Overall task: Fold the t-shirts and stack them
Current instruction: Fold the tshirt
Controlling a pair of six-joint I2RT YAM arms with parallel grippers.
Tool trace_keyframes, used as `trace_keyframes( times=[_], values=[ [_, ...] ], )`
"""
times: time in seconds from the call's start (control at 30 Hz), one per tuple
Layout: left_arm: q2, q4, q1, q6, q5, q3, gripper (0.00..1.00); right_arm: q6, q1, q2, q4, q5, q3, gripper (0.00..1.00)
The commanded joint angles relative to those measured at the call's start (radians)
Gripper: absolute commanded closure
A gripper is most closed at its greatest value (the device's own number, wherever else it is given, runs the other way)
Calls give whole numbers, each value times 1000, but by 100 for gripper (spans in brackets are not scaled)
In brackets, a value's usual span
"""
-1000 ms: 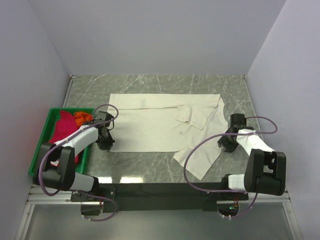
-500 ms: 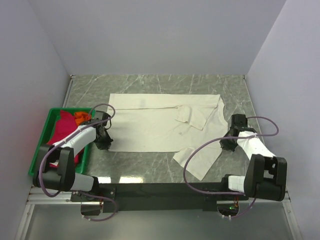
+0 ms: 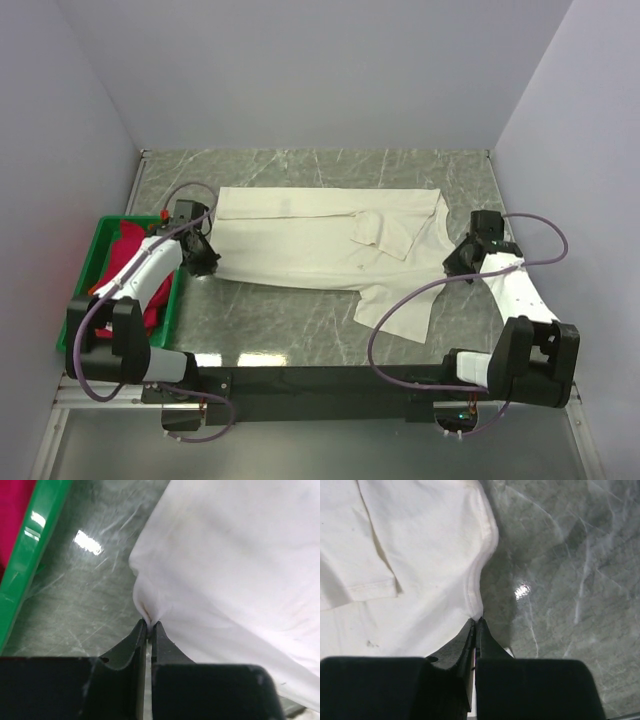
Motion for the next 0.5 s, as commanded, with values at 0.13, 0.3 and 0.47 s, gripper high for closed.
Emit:
trace_keyframes(
  times=[0.13, 0.3, 0.47],
  values=[
    [66, -12, 35, 19, 52, 134, 99, -16, -8, 77, -3, -9, 146, 100],
    [135, 17, 36, 16, 67, 173, 99, -30, -8, 166, -3, -43, 243, 100],
    [185, 54, 50, 6, 70, 179, 99, -40, -8, 245, -3, -47, 307, 100]
  ],
)
